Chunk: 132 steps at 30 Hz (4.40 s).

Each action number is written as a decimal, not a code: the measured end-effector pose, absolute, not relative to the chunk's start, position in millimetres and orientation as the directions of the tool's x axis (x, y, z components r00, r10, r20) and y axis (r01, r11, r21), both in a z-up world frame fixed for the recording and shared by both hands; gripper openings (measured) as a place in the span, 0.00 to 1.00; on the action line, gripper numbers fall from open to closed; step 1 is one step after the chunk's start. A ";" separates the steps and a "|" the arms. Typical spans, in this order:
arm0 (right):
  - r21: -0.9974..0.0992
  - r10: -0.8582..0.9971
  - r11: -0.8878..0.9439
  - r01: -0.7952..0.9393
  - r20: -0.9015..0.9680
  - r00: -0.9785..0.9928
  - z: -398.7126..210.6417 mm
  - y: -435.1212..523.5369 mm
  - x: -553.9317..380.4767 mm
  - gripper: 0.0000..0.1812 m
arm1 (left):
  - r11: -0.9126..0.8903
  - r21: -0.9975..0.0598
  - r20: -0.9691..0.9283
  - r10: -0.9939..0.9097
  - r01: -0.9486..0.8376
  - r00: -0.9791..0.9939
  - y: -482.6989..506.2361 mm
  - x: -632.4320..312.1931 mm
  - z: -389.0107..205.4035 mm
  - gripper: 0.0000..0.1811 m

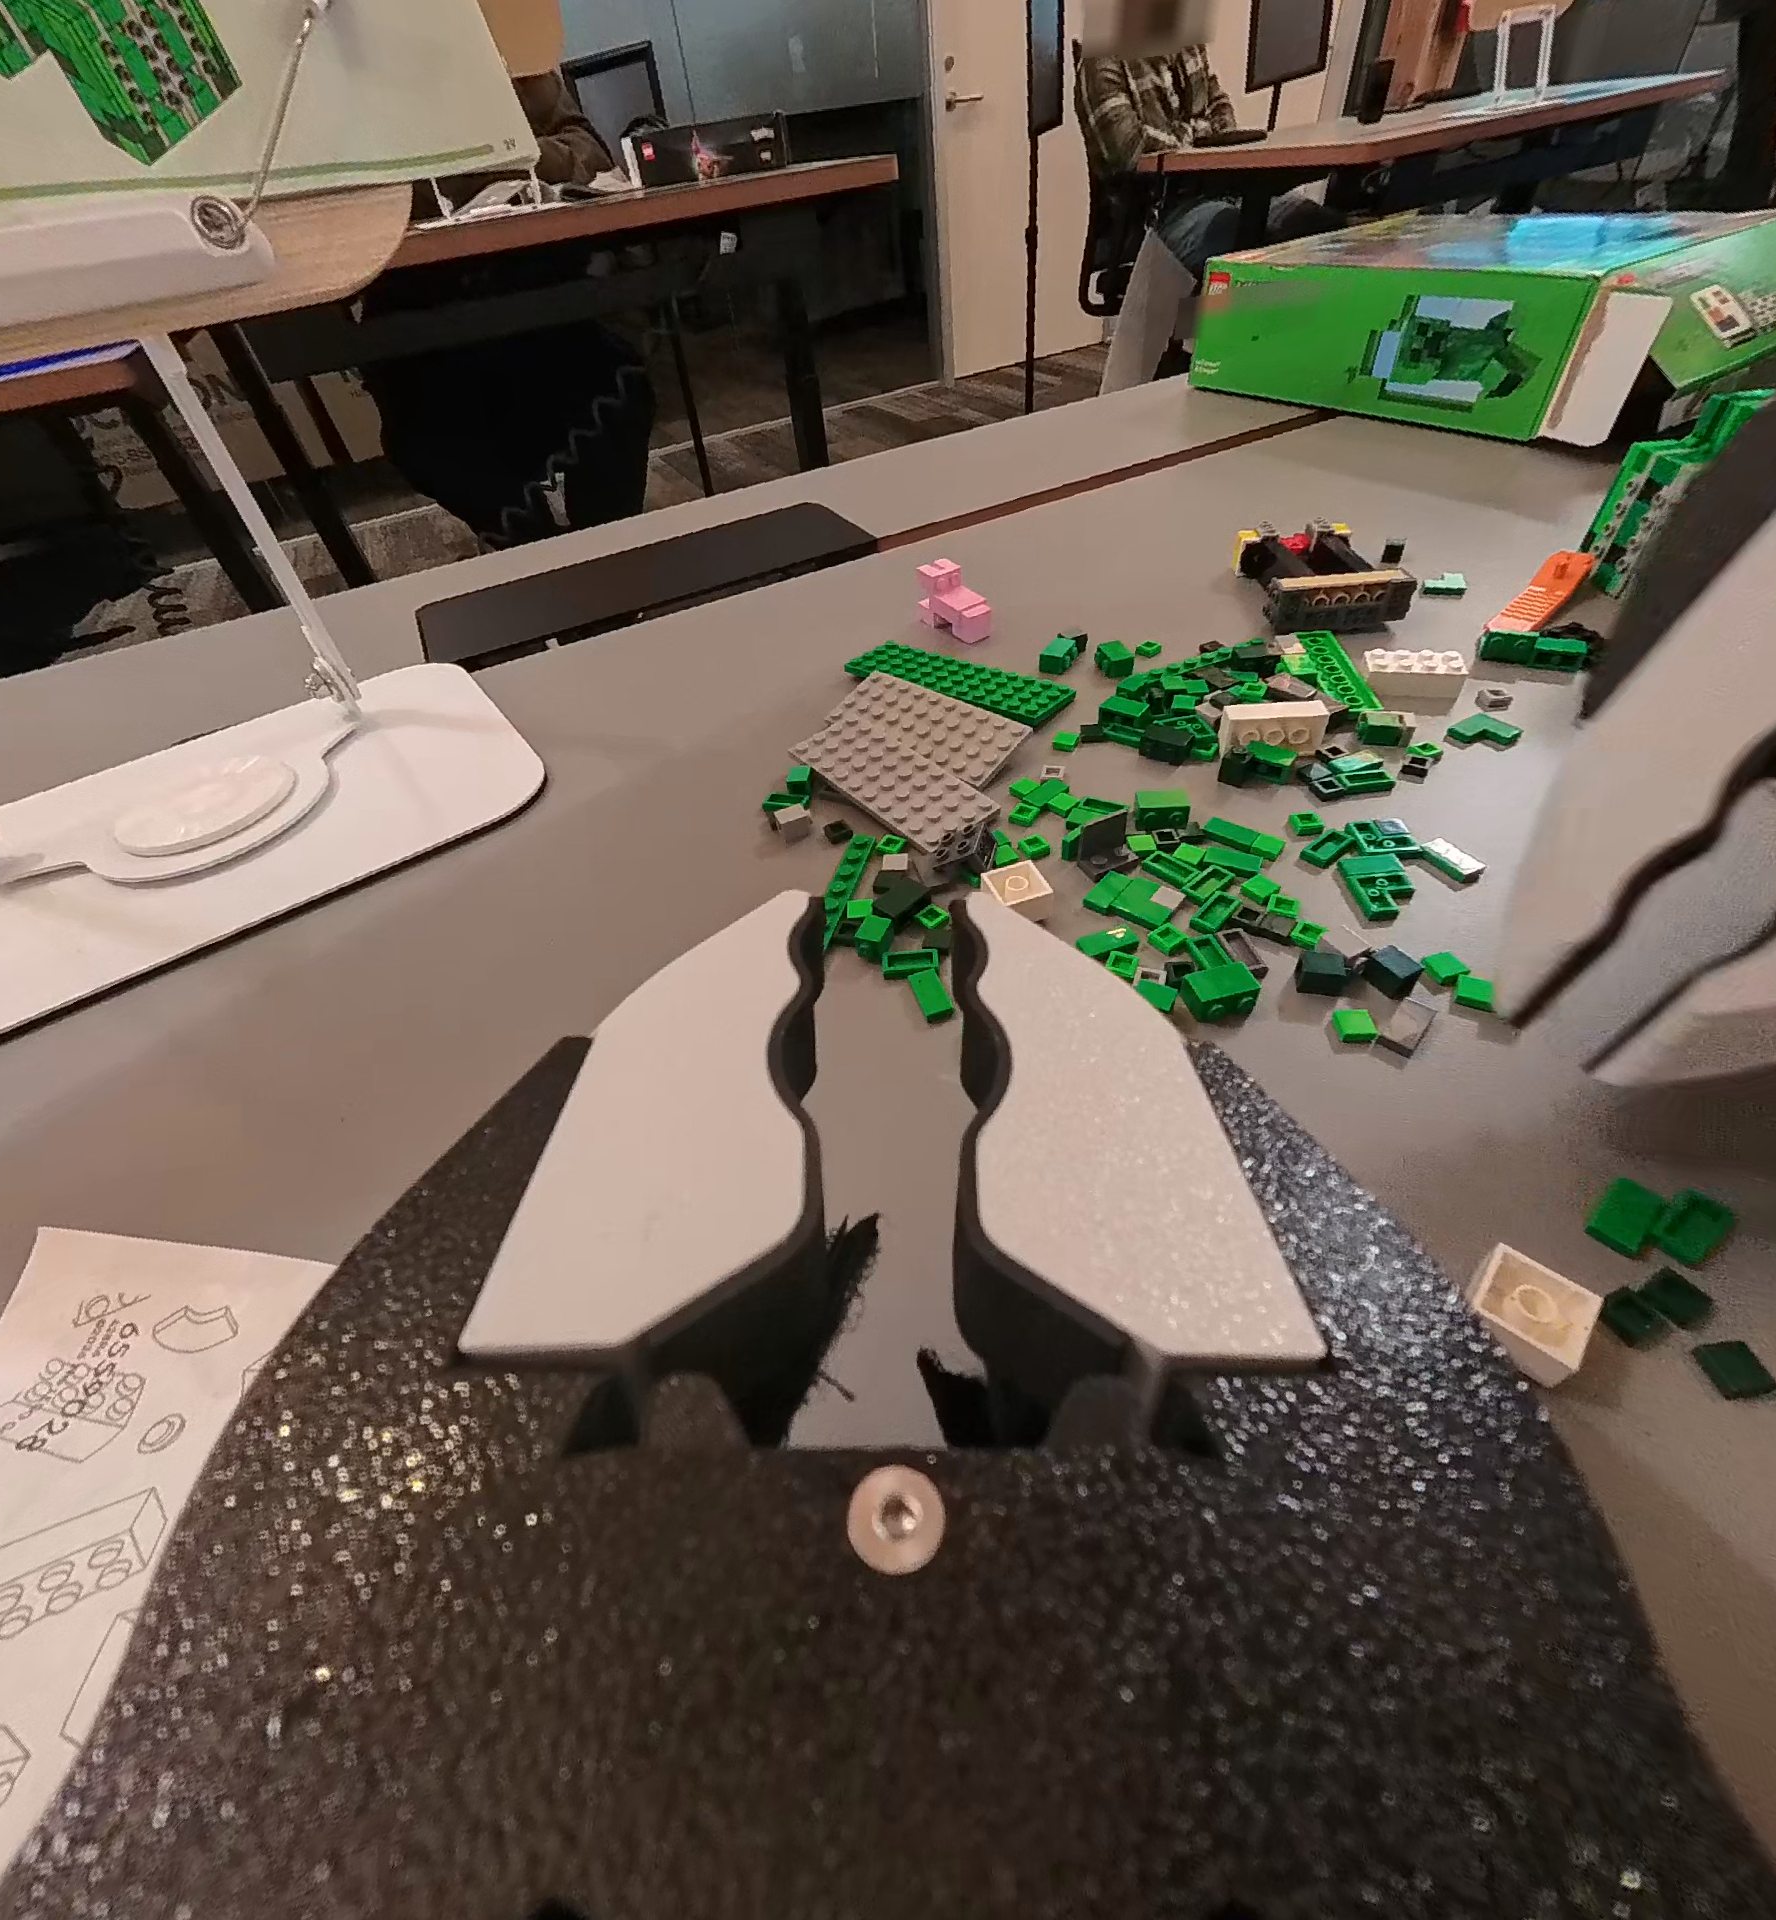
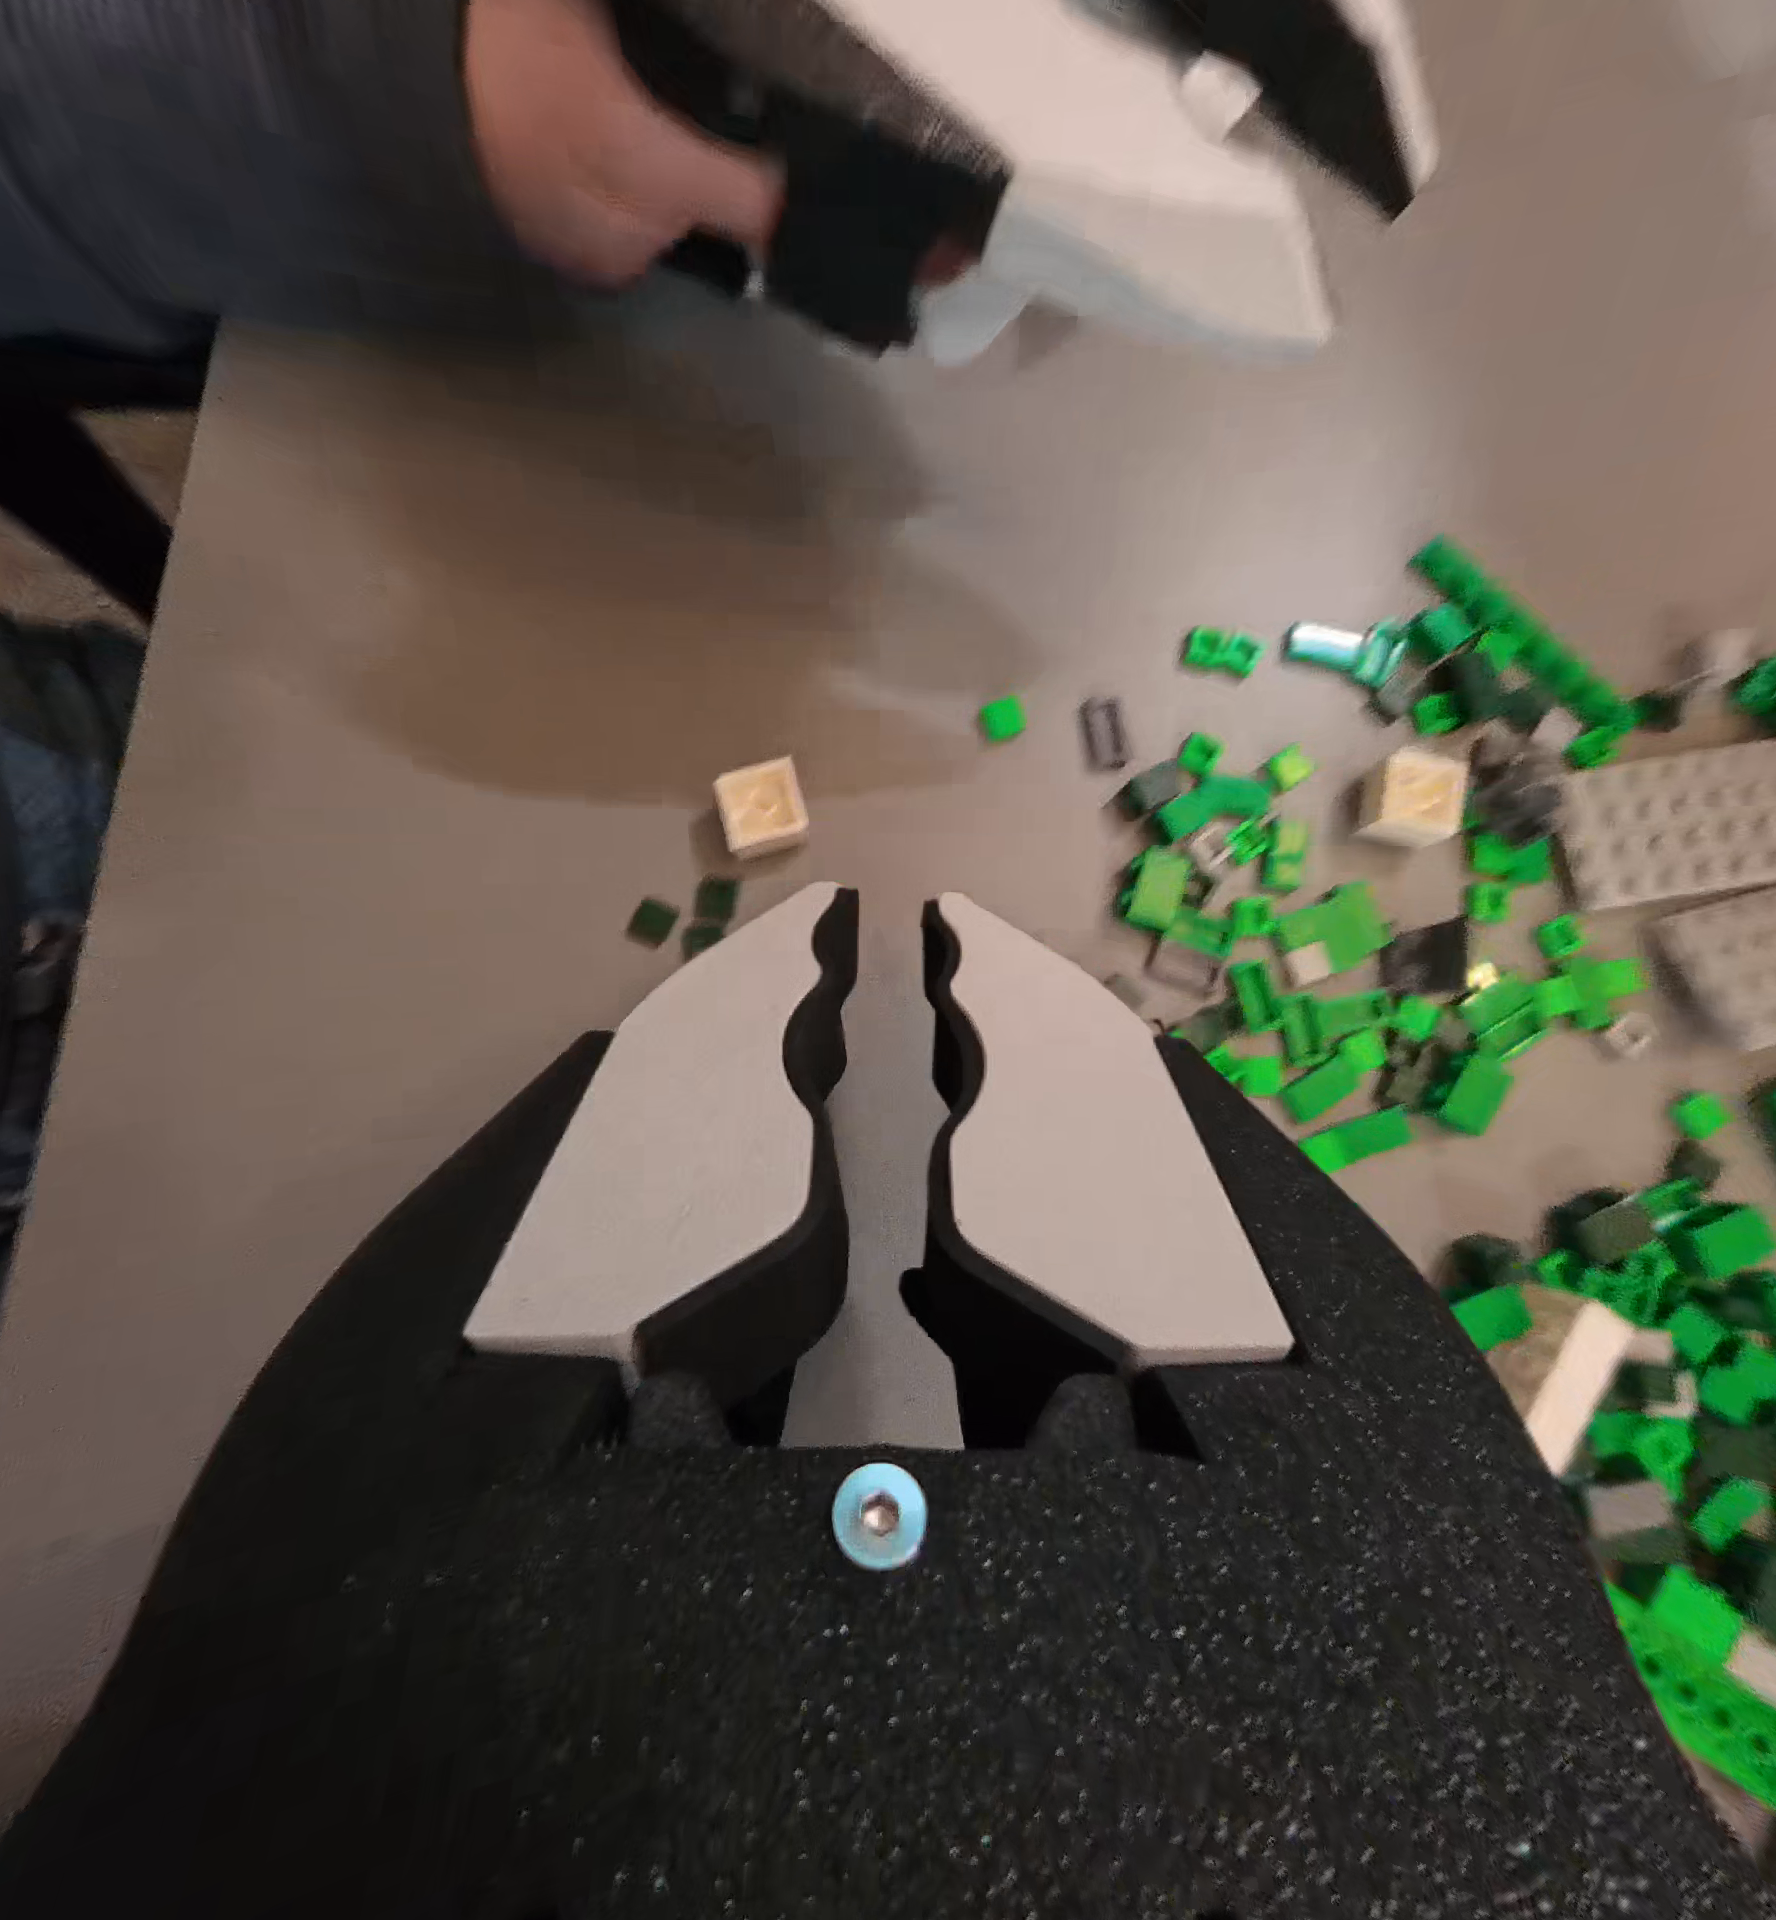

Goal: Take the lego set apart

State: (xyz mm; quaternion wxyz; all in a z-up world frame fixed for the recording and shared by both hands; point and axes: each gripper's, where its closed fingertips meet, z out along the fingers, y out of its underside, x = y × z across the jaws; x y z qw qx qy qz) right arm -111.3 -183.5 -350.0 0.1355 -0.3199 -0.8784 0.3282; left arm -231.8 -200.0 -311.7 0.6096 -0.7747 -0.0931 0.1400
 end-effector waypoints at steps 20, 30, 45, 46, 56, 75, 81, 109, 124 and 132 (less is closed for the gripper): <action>-0.592 0.528 0.707 0.387 0.078 -0.846 -383.0 -205.9 -168.1 0.04 | -0.206 -0.978 -0.053 0.318 0.015 0.947 -202.1 -234.8 -309.1 0.13; -0.521 0.508 0.753 0.402 0.070 -0.859 -372.6 -188.0 -111.2 0.04 | -0.190 -0.981 -0.024 0.323 0.040 0.946 -203.4 -236.9 -308.1 0.13; -0.632 0.743 0.568 0.528 0.116 -0.660 -377.7 -181.8 -209.7 0.15 | -0.161 -0.984 0.014 0.325 0.070 0.946 -205.4 -238.4 -305.4 0.13; -0.628 0.748 0.563 0.537 0.110 -0.655 -380.2 -181.9 -212.7 0.14 | -0.161 -0.984 0.016 0.325 0.072 0.946 -205.5 -238.5 -305.3 0.13; -0.610 0.720 0.585 0.534 0.087 -0.689 -382.8 -186.8 -219.1 0.09 | -0.157 -0.984 0.029 0.323 0.083 0.946 -205.9 -239.0 -305.1 0.13; -0.545 0.516 0.725 0.420 0.026 -0.856 -381.1 -221.6 -147.4 0.08 | -0.164 -0.983 0.030 0.322 0.086 0.946 -205.2 -239.2 -306.4 0.13; -0.587 0.512 0.693 0.420 -0.010 -0.859 -368.5 -225.1 -144.7 0.09 | -0.160 -0.983 0.035 0.321 0.091 0.946 -205.4 -239.5 -306.3 0.13; -0.754 0.625 0.543 0.369 0.069 -0.777 -355.0 -193.6 -158.2 0.00 | -0.159 -0.983 0.036 0.322 0.092 0.946 -205.4 -239.8 -306.4 0.12; -0.631 0.483 0.697 0.340 0.064 -0.873 -381.8 -208.3 -161.9 0.00 | -0.160 -0.982 0.045 0.318 0.100 0.947 -205.2 -239.9 -306.8 0.12; -0.559 0.336 0.793 0.240 0.074 -0.939 -383.5 -223.6 -142.8 0.00 | -0.159 -0.982 0.048 0.316 0.102 0.948 -205.1 -239.8 -306.7 0.13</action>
